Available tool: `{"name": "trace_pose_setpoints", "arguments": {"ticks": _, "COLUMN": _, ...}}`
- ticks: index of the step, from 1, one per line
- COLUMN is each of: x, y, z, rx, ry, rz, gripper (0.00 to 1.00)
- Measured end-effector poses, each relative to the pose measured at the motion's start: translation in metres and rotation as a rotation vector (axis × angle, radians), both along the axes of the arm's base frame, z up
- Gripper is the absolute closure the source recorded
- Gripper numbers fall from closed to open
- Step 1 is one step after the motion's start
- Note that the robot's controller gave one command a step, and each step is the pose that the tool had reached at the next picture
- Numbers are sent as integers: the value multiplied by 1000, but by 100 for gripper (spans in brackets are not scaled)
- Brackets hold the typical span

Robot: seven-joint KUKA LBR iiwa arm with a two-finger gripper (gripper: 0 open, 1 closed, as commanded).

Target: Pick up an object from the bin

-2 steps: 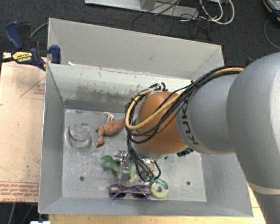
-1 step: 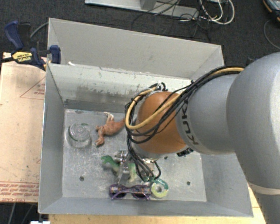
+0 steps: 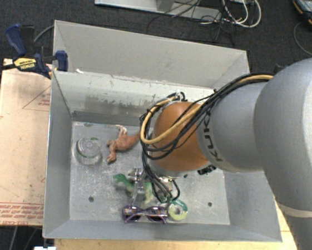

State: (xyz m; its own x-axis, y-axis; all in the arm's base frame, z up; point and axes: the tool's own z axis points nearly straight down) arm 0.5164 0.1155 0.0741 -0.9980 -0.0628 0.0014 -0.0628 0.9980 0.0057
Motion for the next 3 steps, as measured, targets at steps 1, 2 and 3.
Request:
{"name": "trace_pose_setpoints", "arguments": {"ticks": 1, "x": -2, "y": 0, "z": 20, "rx": -1, "ry": 7, "rz": 0, "gripper": 100}}
{"name": "trace_pose_setpoints", "arguments": {"ticks": 2, "x": 0, "y": 0, "z": 42, "rx": 0, "ry": 0, "rz": 0, "gripper": 100}}
{"name": "trace_pose_setpoints", "arguments": {"ticks": 3, "x": 1, "y": 0, "z": 68, "rx": 1, "ry": -4, "rz": 0, "gripper": 100}}
